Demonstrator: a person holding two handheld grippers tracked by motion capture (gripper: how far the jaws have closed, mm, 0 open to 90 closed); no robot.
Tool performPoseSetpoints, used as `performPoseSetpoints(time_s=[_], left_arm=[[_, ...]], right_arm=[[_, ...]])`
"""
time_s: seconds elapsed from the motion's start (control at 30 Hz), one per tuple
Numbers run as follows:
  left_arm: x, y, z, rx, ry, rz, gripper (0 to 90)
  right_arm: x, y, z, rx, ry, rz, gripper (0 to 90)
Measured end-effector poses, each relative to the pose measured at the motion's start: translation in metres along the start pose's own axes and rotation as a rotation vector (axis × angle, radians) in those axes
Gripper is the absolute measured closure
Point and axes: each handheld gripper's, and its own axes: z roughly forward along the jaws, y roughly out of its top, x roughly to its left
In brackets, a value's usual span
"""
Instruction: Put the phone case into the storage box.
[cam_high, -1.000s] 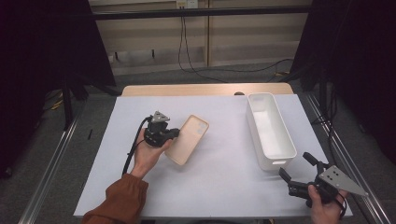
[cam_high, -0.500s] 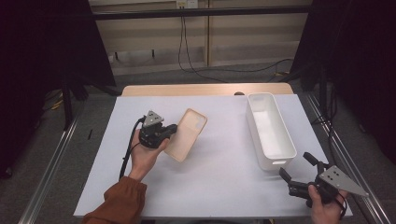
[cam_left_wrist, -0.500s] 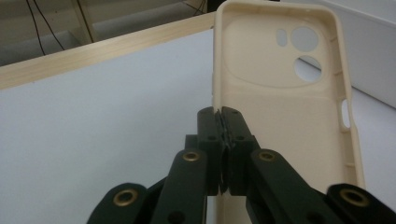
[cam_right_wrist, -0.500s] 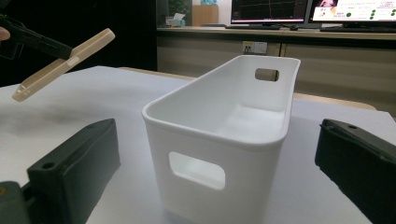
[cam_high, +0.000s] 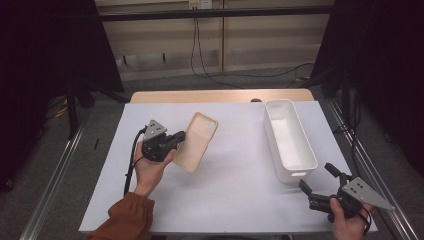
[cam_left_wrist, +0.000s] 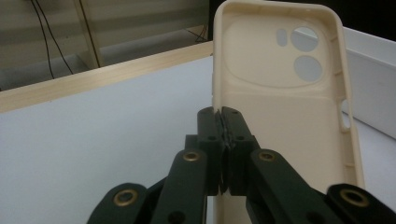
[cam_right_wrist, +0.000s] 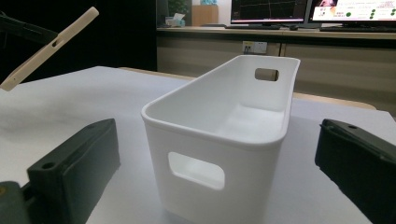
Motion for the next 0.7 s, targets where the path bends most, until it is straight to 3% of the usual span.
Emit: performPoseSetpoints(time_s=[0.4,0.7], left_arm=[[0.004,-0.016,-0.02,-0.047,0.02,-0.023,87.8],[-0.001,-0.024,-0.026,-0.069,-0.005,-0.03,87.8]], right_arm=[[0.0,0.0,0.001,0.002,0.006,-0.003,0.0],[0.001,0.002,0.0,-0.005,0.013,-0.005,0.0]])
